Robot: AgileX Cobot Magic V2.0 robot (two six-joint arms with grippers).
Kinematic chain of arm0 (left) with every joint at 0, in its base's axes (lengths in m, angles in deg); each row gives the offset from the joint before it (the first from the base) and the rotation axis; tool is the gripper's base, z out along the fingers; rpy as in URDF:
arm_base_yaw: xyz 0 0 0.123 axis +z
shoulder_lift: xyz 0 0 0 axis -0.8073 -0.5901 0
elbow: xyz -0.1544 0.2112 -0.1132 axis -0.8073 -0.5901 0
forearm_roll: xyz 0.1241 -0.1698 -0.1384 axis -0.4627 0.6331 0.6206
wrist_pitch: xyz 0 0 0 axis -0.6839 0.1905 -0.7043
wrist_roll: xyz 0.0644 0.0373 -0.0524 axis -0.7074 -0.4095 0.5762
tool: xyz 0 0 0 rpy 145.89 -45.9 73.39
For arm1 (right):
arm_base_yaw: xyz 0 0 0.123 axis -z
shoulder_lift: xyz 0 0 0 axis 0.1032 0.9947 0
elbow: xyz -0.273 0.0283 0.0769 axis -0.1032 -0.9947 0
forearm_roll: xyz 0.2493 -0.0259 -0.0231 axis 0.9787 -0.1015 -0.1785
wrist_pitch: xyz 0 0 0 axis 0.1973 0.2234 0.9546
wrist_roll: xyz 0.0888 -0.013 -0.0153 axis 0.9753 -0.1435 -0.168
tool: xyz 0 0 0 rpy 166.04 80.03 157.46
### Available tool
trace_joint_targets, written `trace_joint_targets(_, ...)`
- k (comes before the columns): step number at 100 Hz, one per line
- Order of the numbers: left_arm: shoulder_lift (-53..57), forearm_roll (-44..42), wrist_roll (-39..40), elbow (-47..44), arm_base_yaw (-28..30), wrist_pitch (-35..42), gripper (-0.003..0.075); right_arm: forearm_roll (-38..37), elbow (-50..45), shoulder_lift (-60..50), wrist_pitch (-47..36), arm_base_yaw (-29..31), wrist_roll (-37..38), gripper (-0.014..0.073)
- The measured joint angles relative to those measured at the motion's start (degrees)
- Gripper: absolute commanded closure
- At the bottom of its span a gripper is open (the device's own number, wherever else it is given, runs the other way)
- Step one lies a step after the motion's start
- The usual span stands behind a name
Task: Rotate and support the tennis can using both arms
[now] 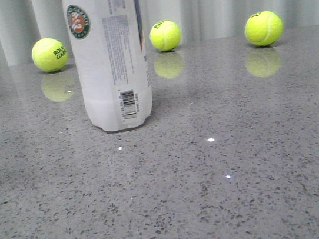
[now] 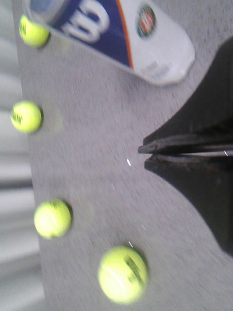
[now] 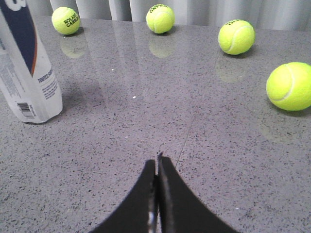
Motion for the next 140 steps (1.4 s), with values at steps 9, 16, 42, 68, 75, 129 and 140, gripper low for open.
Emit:
trace_joint_targets(9,3.95,-0.28,0.13,-4.34,4.01,0.67,0.0741,0.0,0.0,0.0,0.0,0.0,0.0,0.065)
trace_joint_targets(16,7.47,-0.43,0.13,-7.77,6.49,1.65,0.0741,0.0,0.0,0.0,0.0,0.0,0.0,0.065)
trace_joint_targets(42,21.32,-3.13,0.26,-19.93,12.91,4.51,0.0741,0.0,0.0,0.0,0.0,0.0,0.0,0.065)
trace_joint_targets(68,32.94,-6.35,0.26,-28.61,15.86,5.33,0.0741,0.0,0.0,0.0,0.0,0.0,0.0,0.065)
trace_joint_targets(75,35.42,-6.35,0.26,-31.35,15.86,7.52,0.0741,0.0,0.0,0.0,0.0,0.0,0.0,0.065)
trace_joint_targets(129,44.07,-2.75,0.26,-47.79,15.86,29.2,0.0741,0.0,0.0,0.0,0.09,0.0,0.0,0.065)
trace_joint_targets(140,45.22,-3.08,0.26,-47.79,15.86,25.65,0.0741,0.0,0.0,0.0,0.09,0.0,0.0,0.065)
